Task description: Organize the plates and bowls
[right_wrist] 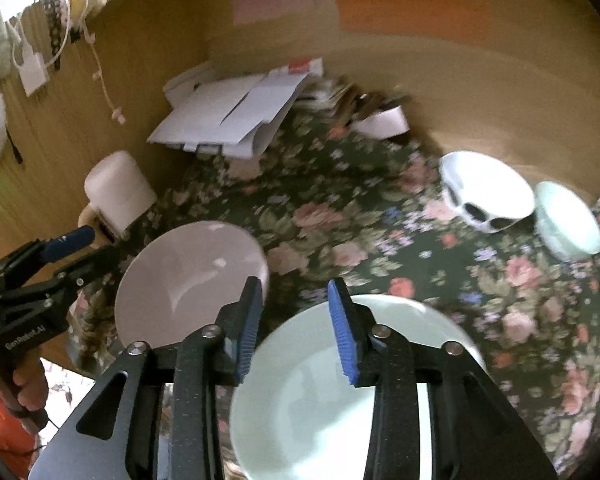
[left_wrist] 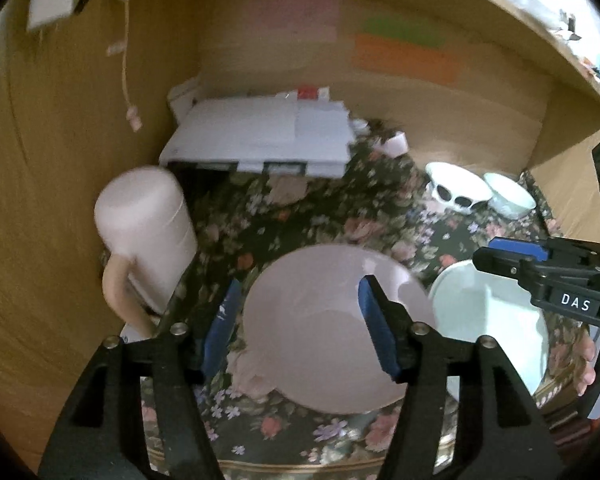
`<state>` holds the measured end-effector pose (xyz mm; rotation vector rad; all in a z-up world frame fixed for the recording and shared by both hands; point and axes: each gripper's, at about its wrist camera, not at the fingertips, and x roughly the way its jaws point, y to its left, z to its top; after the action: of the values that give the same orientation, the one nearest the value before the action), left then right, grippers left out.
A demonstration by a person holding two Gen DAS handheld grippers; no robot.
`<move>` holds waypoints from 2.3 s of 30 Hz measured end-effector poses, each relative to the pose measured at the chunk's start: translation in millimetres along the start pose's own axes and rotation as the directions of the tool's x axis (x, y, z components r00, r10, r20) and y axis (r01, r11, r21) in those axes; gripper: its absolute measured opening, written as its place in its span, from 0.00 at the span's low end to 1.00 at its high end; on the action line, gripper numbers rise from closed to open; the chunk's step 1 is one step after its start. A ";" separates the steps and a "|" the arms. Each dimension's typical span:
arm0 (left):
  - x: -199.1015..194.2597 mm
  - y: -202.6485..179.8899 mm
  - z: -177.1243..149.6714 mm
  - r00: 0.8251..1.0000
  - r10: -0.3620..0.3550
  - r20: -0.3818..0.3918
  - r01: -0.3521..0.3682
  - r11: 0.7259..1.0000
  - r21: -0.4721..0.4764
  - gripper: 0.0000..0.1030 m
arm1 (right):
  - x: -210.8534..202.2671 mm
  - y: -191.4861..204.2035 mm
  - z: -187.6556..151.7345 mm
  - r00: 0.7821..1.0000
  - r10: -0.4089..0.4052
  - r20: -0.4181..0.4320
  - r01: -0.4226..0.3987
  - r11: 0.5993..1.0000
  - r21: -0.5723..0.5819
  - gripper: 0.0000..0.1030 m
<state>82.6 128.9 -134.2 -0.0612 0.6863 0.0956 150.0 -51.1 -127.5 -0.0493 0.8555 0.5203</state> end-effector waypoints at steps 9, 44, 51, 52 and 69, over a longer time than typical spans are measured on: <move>-1.7 -50.3 33.9 0.996 -0.071 0.050 0.068 0.996 0.058 0.77 | -44.3 -46.5 8.1 0.989 -0.100 0.113 0.096 0.995 0.039 0.58; 187.6 -163.8 113.5 0.983 -0.140 -0.118 0.159 0.973 0.168 0.92 | 84.3 -232.9 33.4 0.990 -0.122 -0.064 0.137 0.929 0.345 0.45; 191.3 -162.0 112.8 0.982 -0.141 -0.122 0.160 0.973 0.165 0.92 | 101.4 -238.2 37.7 0.990 -0.113 -0.087 0.137 0.922 0.363 0.45; 192.5 -162.1 112.1 0.982 -0.141 -0.126 0.161 0.973 0.163 0.92 | 103.4 -239.5 38.3 0.990 -0.112 -0.090 0.137 0.921 0.364 0.45; 220.7 -172.8 93.1 0.958 -0.127 -0.259 0.170 0.974 0.150 0.74 | 97.0 -215.1 18.0 0.981 -0.064 -0.180 0.103 0.971 0.216 0.18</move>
<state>329.7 -19.7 -198.2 0.0413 0.9352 -0.1191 313.3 -194.3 -221.6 0.0777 1.0729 0.3398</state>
